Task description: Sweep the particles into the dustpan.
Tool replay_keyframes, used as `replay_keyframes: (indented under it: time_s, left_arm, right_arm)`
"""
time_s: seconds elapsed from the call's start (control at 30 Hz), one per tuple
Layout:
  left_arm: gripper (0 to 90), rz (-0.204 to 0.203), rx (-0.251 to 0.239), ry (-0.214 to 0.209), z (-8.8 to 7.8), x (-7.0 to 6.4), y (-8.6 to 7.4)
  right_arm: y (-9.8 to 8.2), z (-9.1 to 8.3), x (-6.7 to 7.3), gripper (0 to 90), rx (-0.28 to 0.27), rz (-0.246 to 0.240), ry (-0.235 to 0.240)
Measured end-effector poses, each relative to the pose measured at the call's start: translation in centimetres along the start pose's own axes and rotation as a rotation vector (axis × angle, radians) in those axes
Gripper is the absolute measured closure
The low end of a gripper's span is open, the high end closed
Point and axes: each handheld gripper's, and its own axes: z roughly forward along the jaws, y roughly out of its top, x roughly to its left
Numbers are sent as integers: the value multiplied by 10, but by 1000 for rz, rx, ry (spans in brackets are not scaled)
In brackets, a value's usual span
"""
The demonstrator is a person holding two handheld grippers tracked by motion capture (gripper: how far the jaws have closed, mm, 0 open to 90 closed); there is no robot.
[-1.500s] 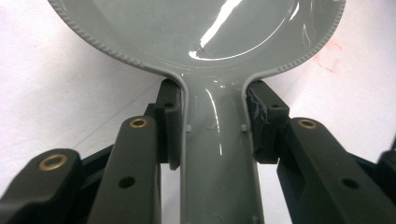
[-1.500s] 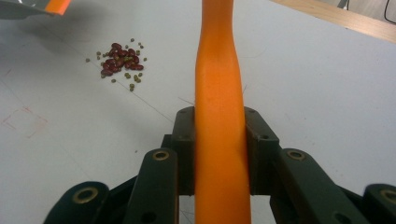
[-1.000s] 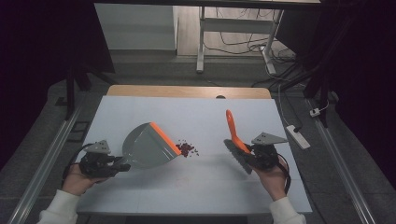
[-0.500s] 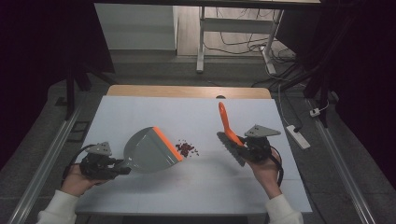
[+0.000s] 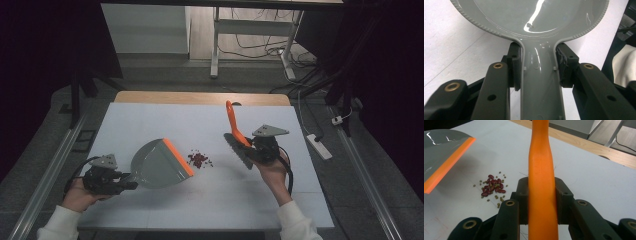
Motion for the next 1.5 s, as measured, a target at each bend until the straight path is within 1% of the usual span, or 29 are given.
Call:
replay_keyframes:
  time_s: [0.1, 0.13, 0.37, 0.5, 0.53, 0.77, 0.9, 1.07, 1.13, 1.23, 1.5]
  left_arm:
    - [617, -1, 5, -4, -3, 1, -1]
    - [617, -2, 6, -8, -3, 1, -1]
    - [617, 9, 33, -25, 1, 3, 0]
    - [617, -4, 41, -24, 0, 5, -2]
    - [617, -4, 48, -25, 1, 5, -2]
    - [617, 9, 80, -34, 6, 3, -2]
    - [617, 20, 101, -35, 13, 1, -2]
    - [617, 40, 142, -47, 21, -3, -1]
    - [617, 45, 155, -38, 24, -4, 0]
    - [617, 45, 162, -30, 26, -4, 0]
    - [617, 50, 182, -25, 32, -6, 2]
  right_arm:
    - [2, 3, -1, 699, 1, -6, -4]
    - [3, 4, 0, 699, 0, 1, -7]
    - [11, 11, 0, 699, -6, -6, -3]
    - [15, 19, 0, 699, -5, -4, 6]
    - [16, 21, 1, 699, -1, -1, 6]
    - [19, 37, 6, 699, 25, -24, 14]
    - [20, 46, 9, 699, 38, -33, 22]
    - [20, 57, 13, 699, 58, -48, 33]
    - [20, 61, 14, 698, 63, -52, 34]
    - [19, 66, 16, 699, 74, -52, 40]
    - [18, 79, 23, 699, 100, -74, 49]
